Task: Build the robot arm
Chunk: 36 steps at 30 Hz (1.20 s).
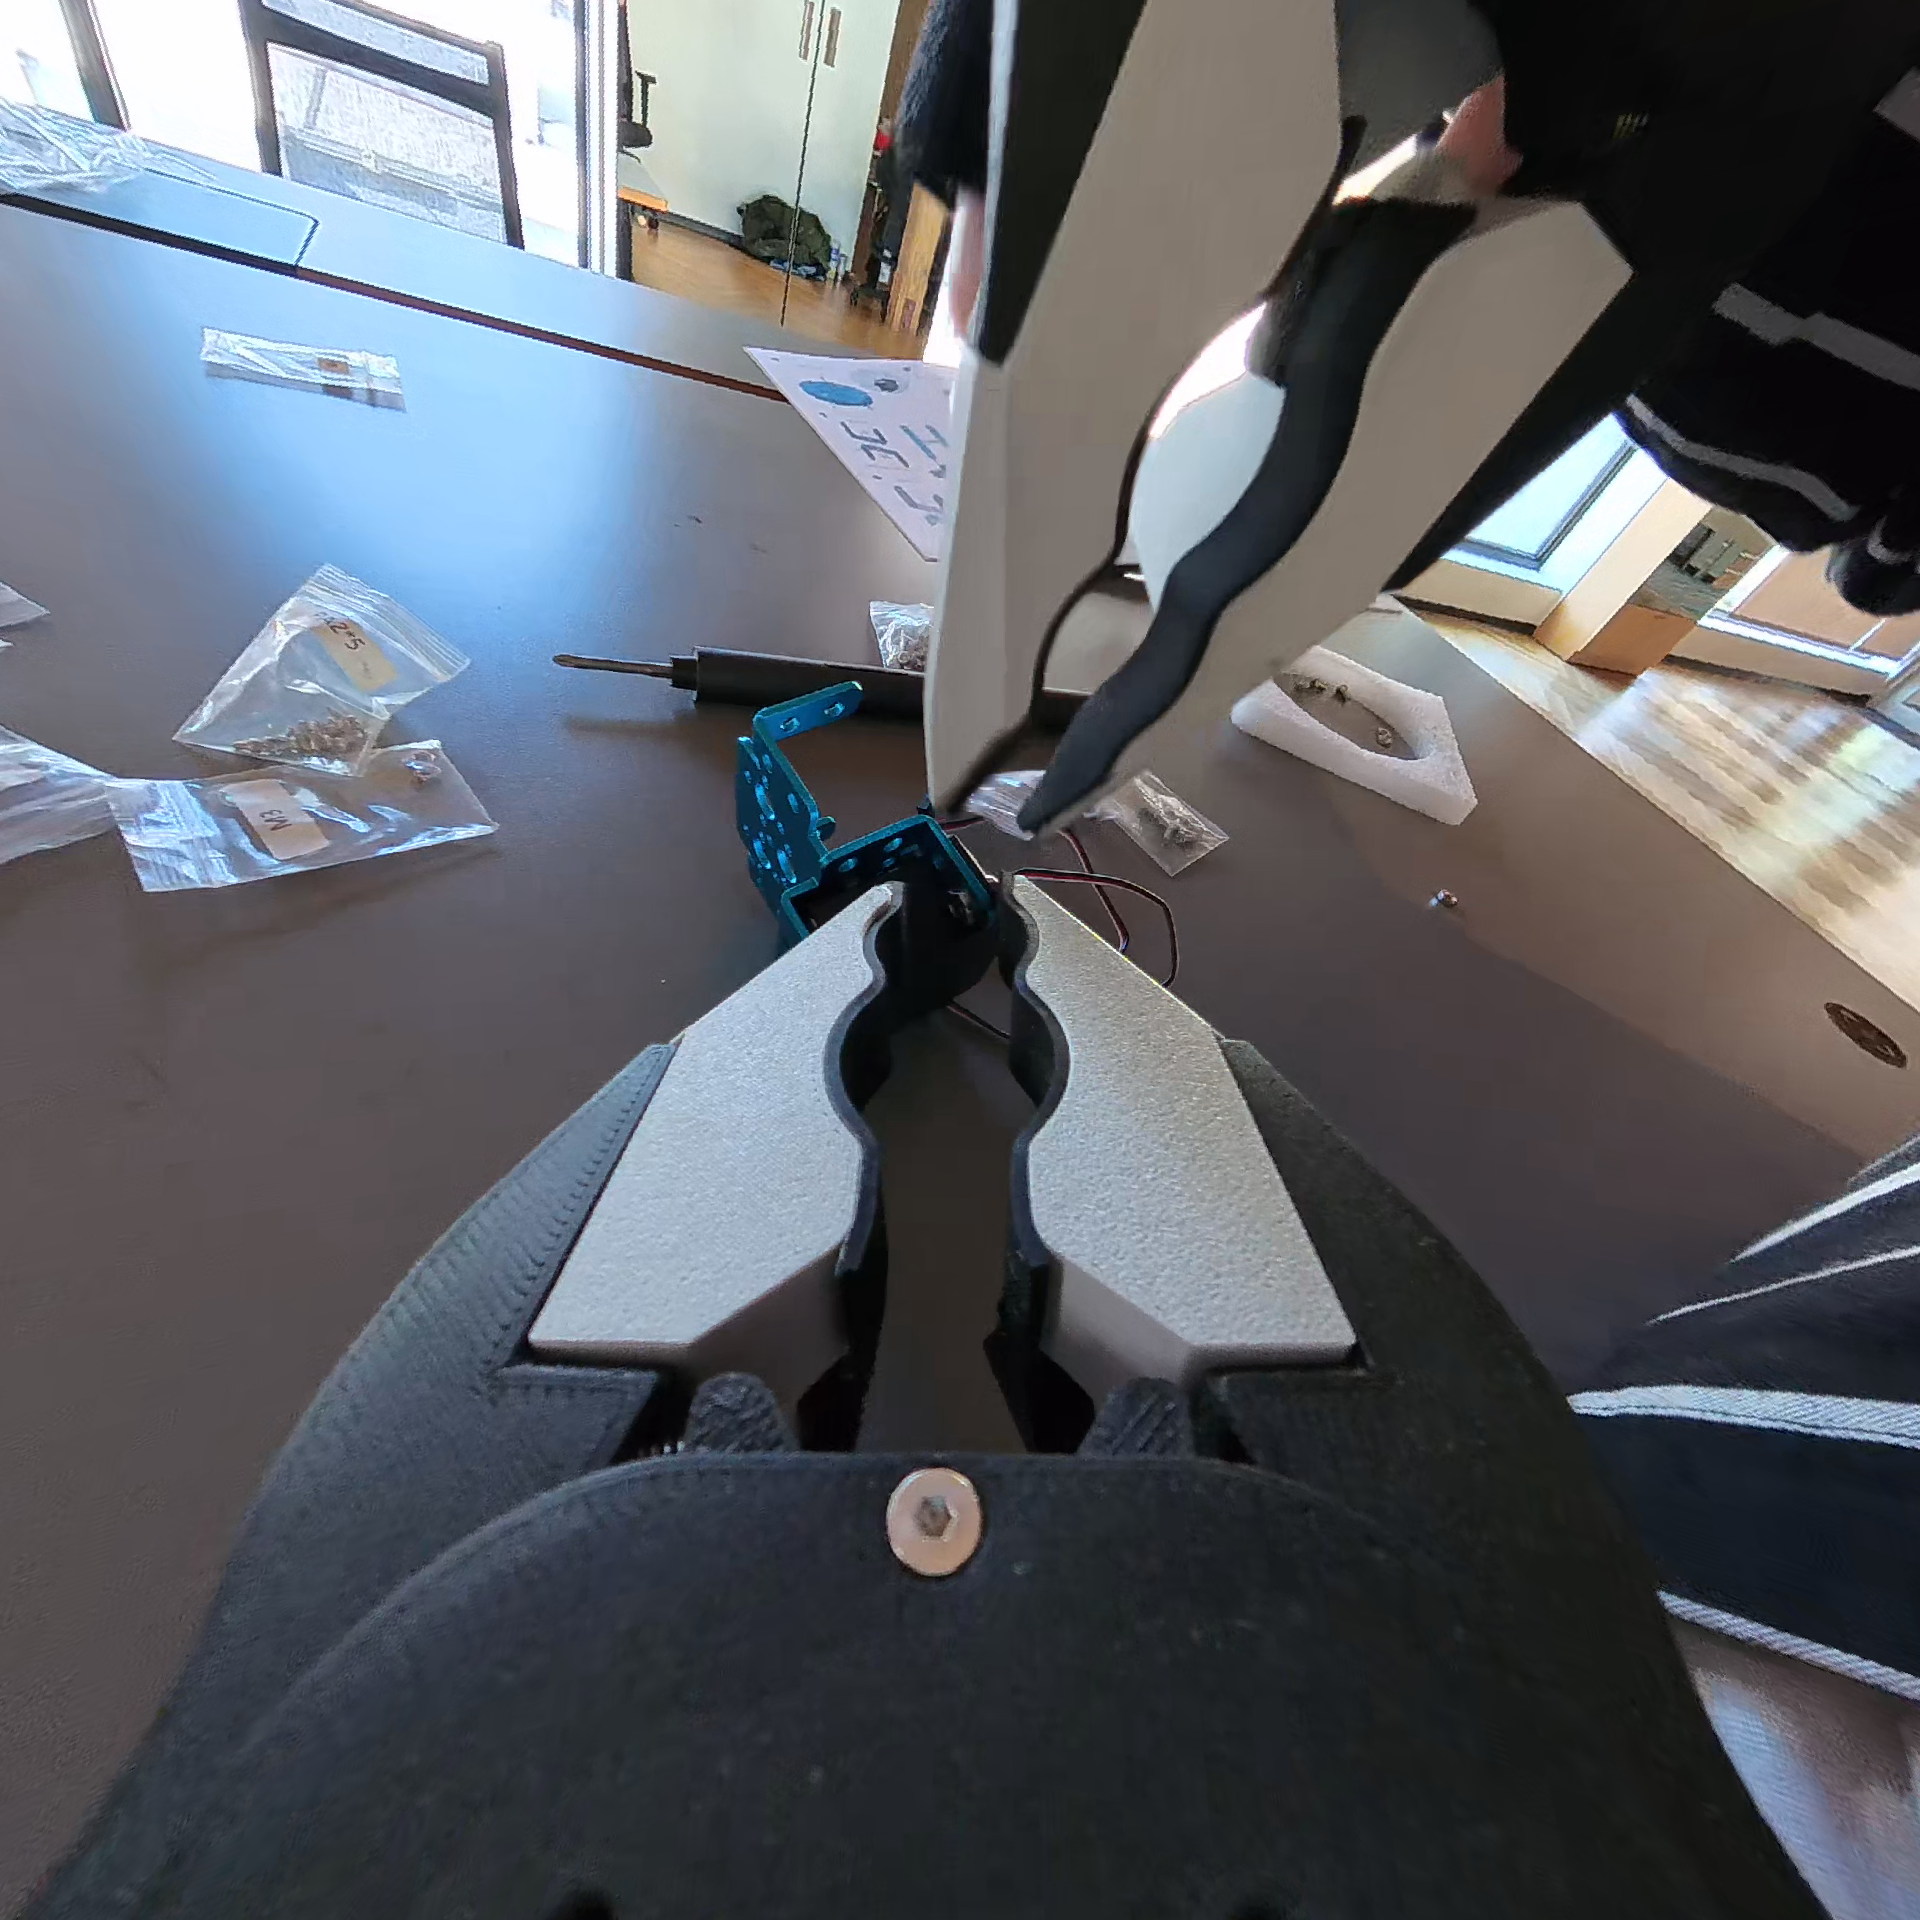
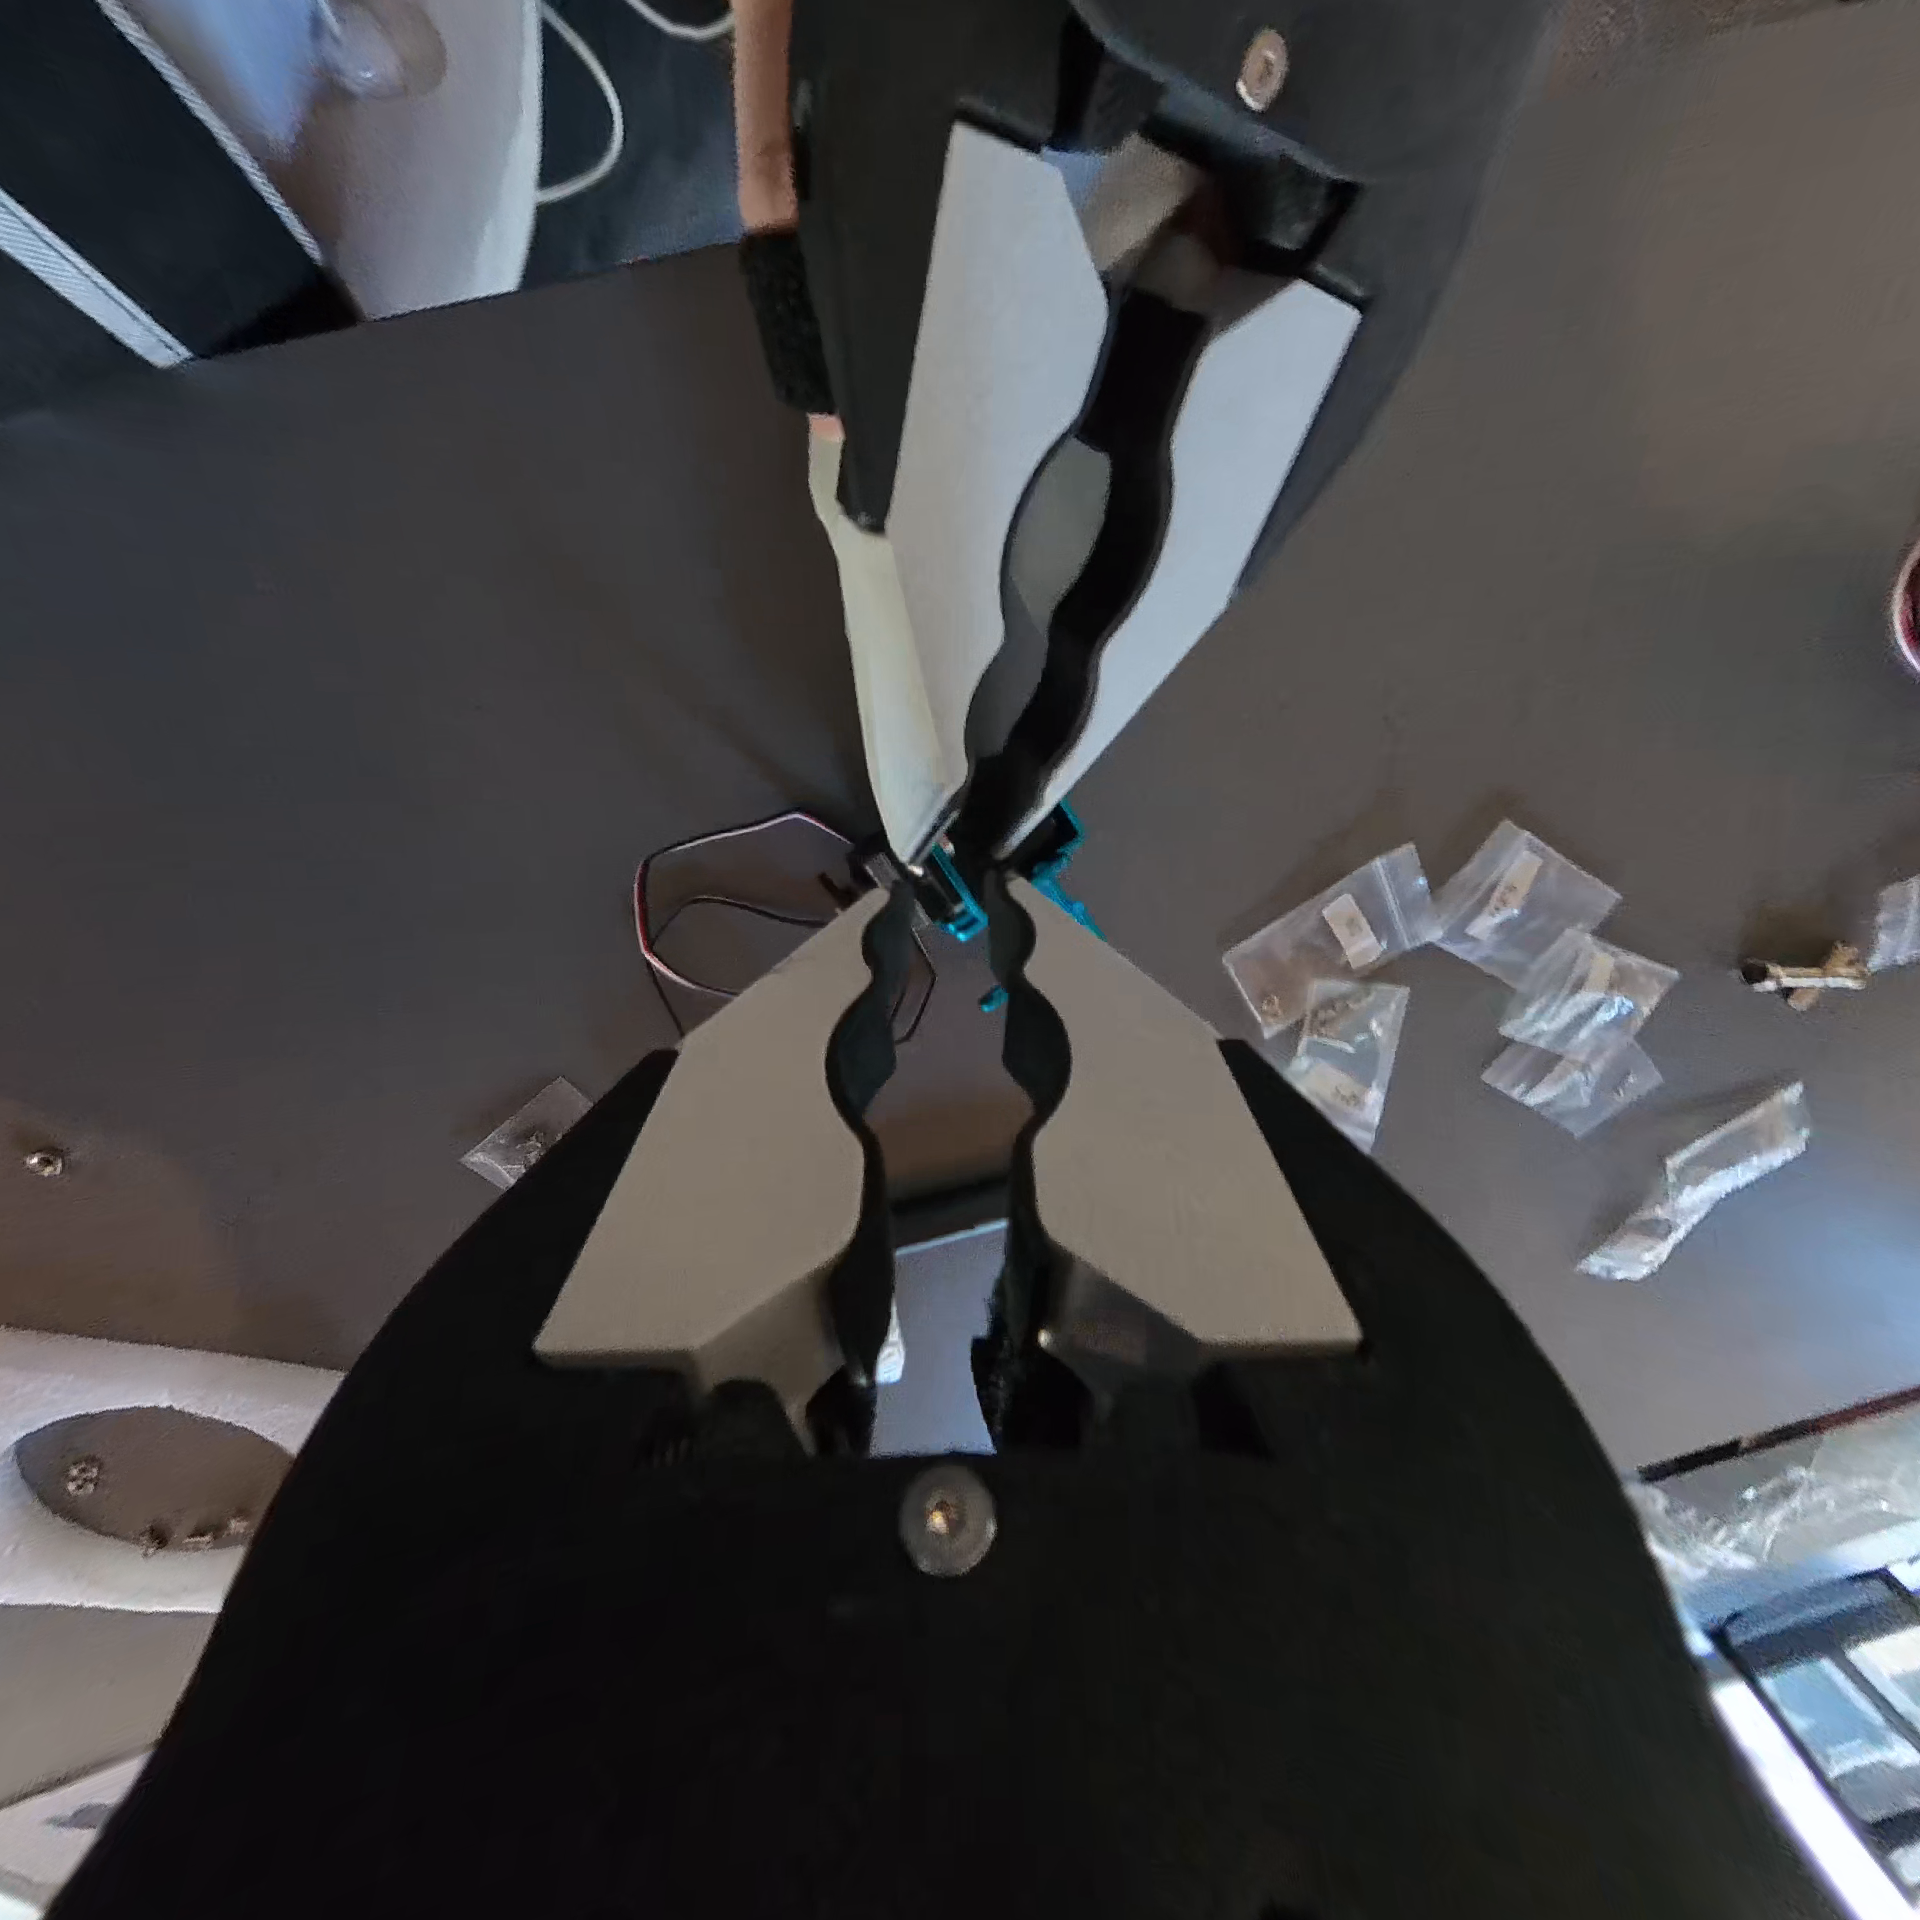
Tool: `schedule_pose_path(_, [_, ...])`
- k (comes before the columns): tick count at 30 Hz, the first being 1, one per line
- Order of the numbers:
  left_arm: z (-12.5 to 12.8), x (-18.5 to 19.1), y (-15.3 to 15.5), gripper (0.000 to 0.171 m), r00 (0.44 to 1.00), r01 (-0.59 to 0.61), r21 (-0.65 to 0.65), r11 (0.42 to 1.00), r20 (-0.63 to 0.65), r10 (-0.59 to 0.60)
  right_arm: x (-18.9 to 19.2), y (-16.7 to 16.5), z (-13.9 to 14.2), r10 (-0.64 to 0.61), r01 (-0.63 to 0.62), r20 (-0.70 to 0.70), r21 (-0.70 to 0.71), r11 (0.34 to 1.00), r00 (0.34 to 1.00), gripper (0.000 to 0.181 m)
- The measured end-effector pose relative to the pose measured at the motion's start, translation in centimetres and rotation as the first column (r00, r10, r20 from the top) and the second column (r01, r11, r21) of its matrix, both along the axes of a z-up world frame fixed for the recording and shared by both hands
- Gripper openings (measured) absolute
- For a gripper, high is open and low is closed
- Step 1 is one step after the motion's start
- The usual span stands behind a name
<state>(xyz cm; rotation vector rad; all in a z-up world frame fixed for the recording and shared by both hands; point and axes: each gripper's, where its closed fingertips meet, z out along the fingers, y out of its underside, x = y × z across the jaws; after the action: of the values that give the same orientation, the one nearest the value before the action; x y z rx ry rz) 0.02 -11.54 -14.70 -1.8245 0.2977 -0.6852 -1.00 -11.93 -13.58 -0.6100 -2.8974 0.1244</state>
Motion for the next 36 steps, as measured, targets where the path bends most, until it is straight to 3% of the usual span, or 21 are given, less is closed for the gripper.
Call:
schedule_pose_path(9, [0.6, -0.6, -0.7, 0.023, 0.999, 0.031, 0.015, 0.999, 0.042, -0.031, 1.0, 0.1, 0.2, -0.236, 0.223, -0.126, -0.106, 0.969, 0.964, 0.016])
schedule_pose_path(15, [3.6, -4.3, -1.0, 0.031, 1.000, 0.023, 0.183, 0.983, 0.000, -0.023, 1.9, -0.6, 0.3, -0.485, 0.436, -0.194, -0.248, 0.865, 0.853, 0.020])
schedule_pose_path(19, [2.4, -3.8, -0.8, 0.046, 0.969, 0.235, 0.152, 0.960, -0.108, -0.220, 2.6, -1.3, -0.5, -0.710, 0.623, -0.190, -0.363, 0.693, 0.678, 0.022])
schedule_pose_path(25, [-0.1, -2.2, -1.0, 0.059, 0.848, 0.481, 0.009, 0.876, -0.258, -0.463, 3.0, -3.0, -2.4, -0.892, 0.768, -0.158, -0.461, 0.446, 0.423, 0.021])
schedule_pose_path(29, [-1.6, -1.5, -1.1, 0.060, 0.773, 0.562, -0.073, 0.824, -0.310, -0.554, 2.3, -2.8, -3.4, -0.947, 0.827, -0.186, -0.463, 0.320, 0.262, 0.022])
schedule_pose_path(34, [-2.2, -1.7, -1.6, 0.053, 0.725, 0.608, -0.106, 0.787, -0.330, -0.604, 1.4, -1.8, -3.5, -0.969, 0.838, -0.240, -0.519, 0.172, 0.050, 0.026])
schedule_pose_path(36, [-2.2, -1.7, -2.1, 0.052, 0.714, 0.626, -0.118, 0.771, -0.312, -0.627, 1.4, -1.9, -3.5, -0.966, 0.828, -0.258, -0.542, 0.146, 0.001, 0.027])
